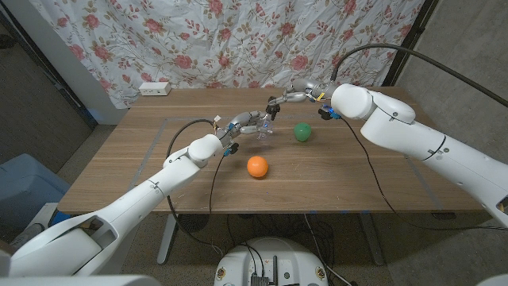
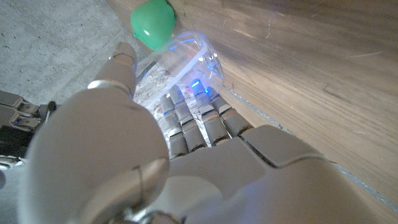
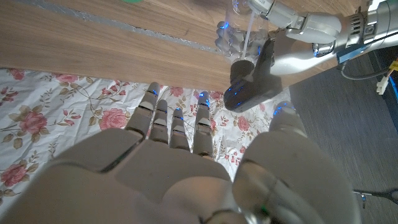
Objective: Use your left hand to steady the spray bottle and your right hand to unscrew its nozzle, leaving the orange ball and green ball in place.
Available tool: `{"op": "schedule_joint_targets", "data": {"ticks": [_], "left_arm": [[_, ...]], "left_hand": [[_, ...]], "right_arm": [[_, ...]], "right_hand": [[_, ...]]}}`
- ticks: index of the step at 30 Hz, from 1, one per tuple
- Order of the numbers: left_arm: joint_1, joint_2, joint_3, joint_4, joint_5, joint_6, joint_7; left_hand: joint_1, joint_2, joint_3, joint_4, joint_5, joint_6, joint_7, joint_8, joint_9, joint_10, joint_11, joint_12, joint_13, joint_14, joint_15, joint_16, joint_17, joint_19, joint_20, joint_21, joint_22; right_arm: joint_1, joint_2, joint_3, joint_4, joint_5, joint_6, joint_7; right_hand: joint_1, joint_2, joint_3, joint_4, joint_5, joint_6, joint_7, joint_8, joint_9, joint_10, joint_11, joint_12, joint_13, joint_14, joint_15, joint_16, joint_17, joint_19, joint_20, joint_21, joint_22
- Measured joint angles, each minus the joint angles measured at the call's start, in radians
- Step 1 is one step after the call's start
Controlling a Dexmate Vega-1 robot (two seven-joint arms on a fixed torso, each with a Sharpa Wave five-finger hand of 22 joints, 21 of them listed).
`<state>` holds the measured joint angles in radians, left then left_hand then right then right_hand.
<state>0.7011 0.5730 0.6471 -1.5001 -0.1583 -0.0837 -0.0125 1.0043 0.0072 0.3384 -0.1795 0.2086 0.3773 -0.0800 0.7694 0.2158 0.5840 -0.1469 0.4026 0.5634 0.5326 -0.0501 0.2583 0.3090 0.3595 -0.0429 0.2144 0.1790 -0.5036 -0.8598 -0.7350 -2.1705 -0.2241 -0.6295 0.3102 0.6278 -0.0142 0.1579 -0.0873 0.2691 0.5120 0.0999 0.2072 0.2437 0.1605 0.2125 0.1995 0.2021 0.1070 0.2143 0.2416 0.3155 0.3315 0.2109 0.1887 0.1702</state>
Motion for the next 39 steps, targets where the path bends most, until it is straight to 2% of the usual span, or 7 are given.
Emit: {"op": "schedule_joint_targets", "data": {"ticks": [10, 12, 16, 17, 22, 26, 39], "left_arm": [[-0.002, -0.001, 0.002, 0.002, 0.0, 0.0, -0.004], [-0.002, -0.003, 0.003, 0.005, 0.0, -0.001, -0.005], [-0.003, -0.003, 0.004, 0.007, 0.0, -0.004, -0.007], [-0.003, -0.004, 0.005, 0.008, 0.0, -0.004, -0.007], [-0.004, -0.004, 0.005, 0.008, -0.001, -0.005, -0.01], [-0.006, -0.005, 0.005, 0.013, -0.002, -0.008, -0.013], [-0.017, -0.015, 0.012, 0.034, -0.006, -0.02, -0.028]], "left_hand": [[0.0, 0.0, 0.0, 0.0, 0.0, 0.0, 0.0, 0.0, 0.001, 0.0, 0.0, -0.001, 0.0, 0.0, 0.0, 0.0, -0.003, 0.0, 0.0, 0.0, 0.0], [0.0, 0.0, 0.0, 0.0, 0.0, 0.0, 0.0, 0.0, 0.001, 0.0, 0.0, -0.001, -0.001, 0.0, 0.0, 0.0, -0.001, 0.0, 0.0, 0.0, 0.0], [0.0, 0.0, 0.0, 0.0, 0.0, 0.0, 0.0, 0.0, 0.001, 0.0, 0.0, -0.001, -0.001, 0.0, 0.0, 0.0, 0.0, 0.0, 0.0, 0.0, 0.0], [0.0, 0.0, 0.0, 0.0, 0.0, 0.0, 0.0, 0.0, 0.001, 0.0, 0.0, -0.001, -0.001, 0.0, 0.0, 0.0, 0.0, 0.0, 0.0, 0.0, 0.0], [0.0, 0.0, 0.0, 0.0, 0.0, -0.001, 0.0, 0.0, 0.001, 0.0, 0.0, -0.002, 0.0, 0.0, 0.0, 0.0, 0.0, 0.0, 0.0, 0.0, 0.0], [0.0, 0.0, 0.0, 0.0, 0.0, -0.002, 0.002, 0.0, 0.001, 0.0, 0.0, -0.004, 0.0, 0.0, 0.0, 0.0, 0.0, 0.0, 0.0, 0.0, 0.0], [0.0, 0.0, 0.002, -0.002, 0.0, -0.003, 0.002, 0.0, 0.001, 0.0, 0.0, -0.008, 0.005, 0.0, 0.0, 0.0, 0.0, 0.0, 0.0, 0.0, 0.0]], "right_arm": [[0.01, 0.008, -0.009, 0.002, -0.006, -0.007, 0.009], [0.01, 0.009, -0.009, 0.005, -0.003, -0.006, 0.01], [0.01, 0.01, -0.005, 0.008, 0.008, 0.002, 0.011], [0.009, 0.011, -0.003, 0.009, 0.012, 0.005, 0.011], [0.007, 0.012, 0.003, 0.014, 0.022, 0.011, 0.011], [0.004, 0.013, 0.007, 0.019, 0.035, 0.018, 0.01], [-0.012, 0.016, 0.021, 0.024, 0.053, 0.035, -0.015]], "right_hand": [[0.043, 0.04, 0.037, -0.037, 0.026, 0.009, -0.009, 0.011, 0.005, -0.001, -0.001, 0.0, 0.0, 0.0, 0.0, -0.002, -0.005, -0.003, 0.004, 0.0, 0.0], [0.05, 0.034, 0.044, -0.044, 0.034, 0.01, -0.011, 0.014, 0.005, -0.005, -0.006, 0.0, 0.0, 0.0, 0.0, -0.002, -0.005, -0.007, 0.007, 0.0, 0.0], [0.074, 0.058, 0.059, -0.059, 0.048, 0.016, -0.027, 0.015, 0.009, -0.005, -0.006, 0.0, 0.0, 0.0, 0.0, -0.002, -0.006, -0.014, 0.0, 0.0, 0.0], [0.084, 0.048, 0.064, -0.064, 0.052, 0.02, -0.031, 0.015, 0.01, -0.008, -0.008, 0.0, 0.0, 0.0, 0.0, -0.002, -0.008, -0.014, 0.0, 0.0, 0.0], [0.107, 0.067, 0.077, -0.077, 0.062, 0.024, -0.041, 0.023, 0.01, -0.007, -0.015, 0.001, 0.0, 0.0, 0.0, -0.002, -0.009, -0.014, 0.0, 0.0, 0.0], [0.132, 0.063, 0.086, -0.085, 0.07, 0.029, -0.054, 0.023, 0.01, -0.009, -0.024, 0.001, 0.0, 0.0, 0.0, -0.002, -0.009, -0.014, 0.0, 0.0, -0.001], [0.195, 0.097, 0.124, -0.093, 0.091, 0.052, -0.117, 0.039, 0.016, -0.014, -0.047, 0.001, 0.0, 0.003, 0.002, -0.002, -0.014, -0.039, 0.004, -0.004, -0.003]]}}
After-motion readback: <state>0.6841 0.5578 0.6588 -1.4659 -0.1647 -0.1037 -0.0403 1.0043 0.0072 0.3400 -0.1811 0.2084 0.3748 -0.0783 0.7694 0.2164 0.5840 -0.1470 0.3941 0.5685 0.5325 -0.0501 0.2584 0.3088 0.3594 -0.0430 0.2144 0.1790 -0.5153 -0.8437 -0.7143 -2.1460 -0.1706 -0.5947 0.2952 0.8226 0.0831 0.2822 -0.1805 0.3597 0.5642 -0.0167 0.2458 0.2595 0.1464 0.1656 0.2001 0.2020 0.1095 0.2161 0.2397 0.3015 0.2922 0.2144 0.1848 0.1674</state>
